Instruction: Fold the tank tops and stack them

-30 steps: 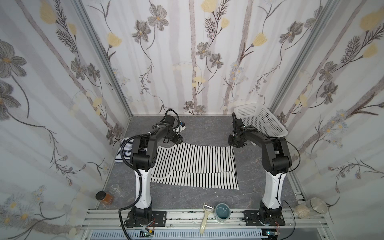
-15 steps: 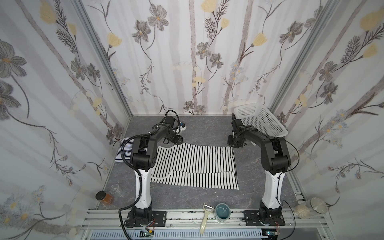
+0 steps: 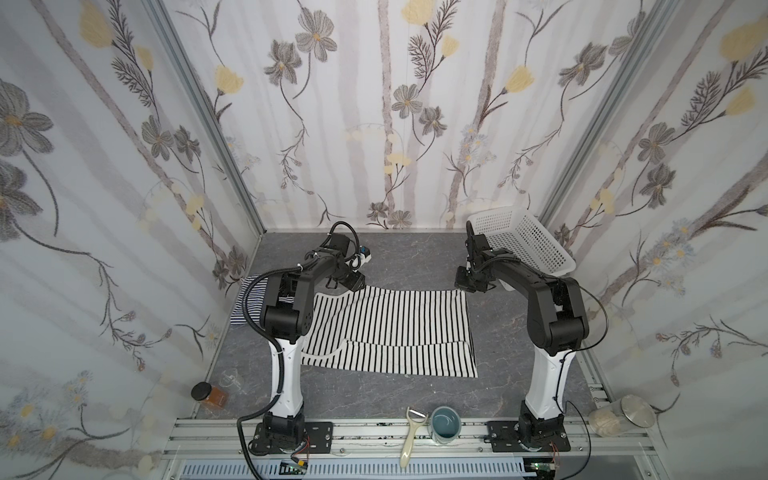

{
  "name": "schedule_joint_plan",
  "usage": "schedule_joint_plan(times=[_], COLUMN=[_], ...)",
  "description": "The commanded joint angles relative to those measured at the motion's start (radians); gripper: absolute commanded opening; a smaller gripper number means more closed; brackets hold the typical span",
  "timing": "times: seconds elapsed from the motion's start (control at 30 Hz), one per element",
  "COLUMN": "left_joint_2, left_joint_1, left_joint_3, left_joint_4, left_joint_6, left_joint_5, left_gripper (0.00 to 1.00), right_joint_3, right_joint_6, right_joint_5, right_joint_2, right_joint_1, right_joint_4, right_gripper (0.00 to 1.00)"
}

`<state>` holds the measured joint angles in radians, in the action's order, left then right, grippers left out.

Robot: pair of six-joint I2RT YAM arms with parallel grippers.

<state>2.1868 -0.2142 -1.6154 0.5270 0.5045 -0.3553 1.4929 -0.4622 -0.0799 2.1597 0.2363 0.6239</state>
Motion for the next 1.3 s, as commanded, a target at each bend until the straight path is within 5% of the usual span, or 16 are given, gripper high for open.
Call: schedule_joint_plan(times=[0.0, 0.1, 0.37, 0.53, 1.27], left_joint_2=[-0.008, 0.001, -0.011, -0.027, -0.271], left_joint_1=[0.001, 0.001, -0.001, -0.001, 0.006], left_joint_3=[-0.006, -0.015, -0.005, 0.019, 0.223], left_joint_4=[-0.016, -0.015, -0.01, -0.01, -0.01], left_joint_6=[0.005, 0.0, 0.0, 0.004, 0.017], left_joint_5=[-0.002, -0.003, -0.021, -0.03, -0.054], left_gripper=[0.48, 0.45, 0.1, 0.01, 0.0], right_joint_3=[-0.025, -0.051, -0.101, -0.126, -0.414], right_joint_6=[-0.011, -0.019, -0.025, -0.027, -0.033], right_joint_5=[0.003, -0.001, -0.004, -0.007, -0.054], right_joint_2=[-0.042, -0.071, -0.106, -0.137, -0.423], right_joint_1=[0.008, 0.011, 0.01, 0.011, 0.01], right_joint_4=[-0.037, -0.055, -0.085, -0.096, -0.19], right_gripper=[0.0, 0.0, 0.0, 0.0, 0.0])
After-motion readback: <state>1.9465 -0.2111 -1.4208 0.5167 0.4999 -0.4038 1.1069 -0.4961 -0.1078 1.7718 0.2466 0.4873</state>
